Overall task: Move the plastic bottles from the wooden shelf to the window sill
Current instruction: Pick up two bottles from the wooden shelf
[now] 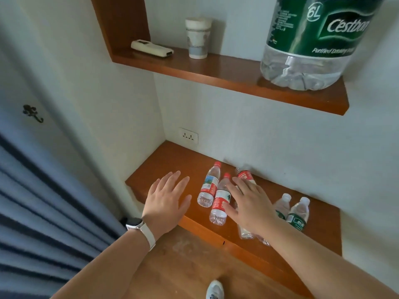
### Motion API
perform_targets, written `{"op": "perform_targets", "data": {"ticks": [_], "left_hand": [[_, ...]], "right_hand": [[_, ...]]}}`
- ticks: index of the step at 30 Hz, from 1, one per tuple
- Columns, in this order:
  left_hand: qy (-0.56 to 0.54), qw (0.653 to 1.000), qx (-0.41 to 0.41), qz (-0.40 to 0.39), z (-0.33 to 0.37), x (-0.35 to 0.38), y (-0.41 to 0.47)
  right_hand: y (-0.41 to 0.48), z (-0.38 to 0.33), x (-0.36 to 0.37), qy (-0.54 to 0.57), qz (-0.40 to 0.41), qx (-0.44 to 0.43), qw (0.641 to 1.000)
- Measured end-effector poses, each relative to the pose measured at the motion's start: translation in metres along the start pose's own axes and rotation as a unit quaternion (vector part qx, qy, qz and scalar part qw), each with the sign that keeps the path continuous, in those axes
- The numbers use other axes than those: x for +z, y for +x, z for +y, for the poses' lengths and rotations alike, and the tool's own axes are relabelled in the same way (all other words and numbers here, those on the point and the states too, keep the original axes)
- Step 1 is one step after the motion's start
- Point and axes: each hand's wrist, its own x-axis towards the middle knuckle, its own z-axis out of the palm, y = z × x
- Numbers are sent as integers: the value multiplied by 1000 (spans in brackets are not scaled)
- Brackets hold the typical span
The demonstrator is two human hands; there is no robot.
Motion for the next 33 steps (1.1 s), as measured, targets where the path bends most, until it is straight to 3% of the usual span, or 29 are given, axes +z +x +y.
{"op": "perform_targets", "data": {"ticks": [11, 19, 24, 29, 33], "left_hand": [[23, 998, 7, -62, 11, 40, 102], [-110, 986, -11, -127, 19, 85, 144], [-278, 940, -70, -185, 23, 114, 175], [-334, 908, -57, -247, 14, 148, 201], [-395, 858, -93, -315, 9, 168, 219]], "right_hand": [[65, 45, 41, 64, -17, 40, 997], [76, 33, 63, 140, -43, 128, 981], [89, 24, 92, 258, -92, 219, 936], [102, 9, 111, 301, -131, 330, 885], [117, -4, 122, 359, -130, 409, 829]]}}
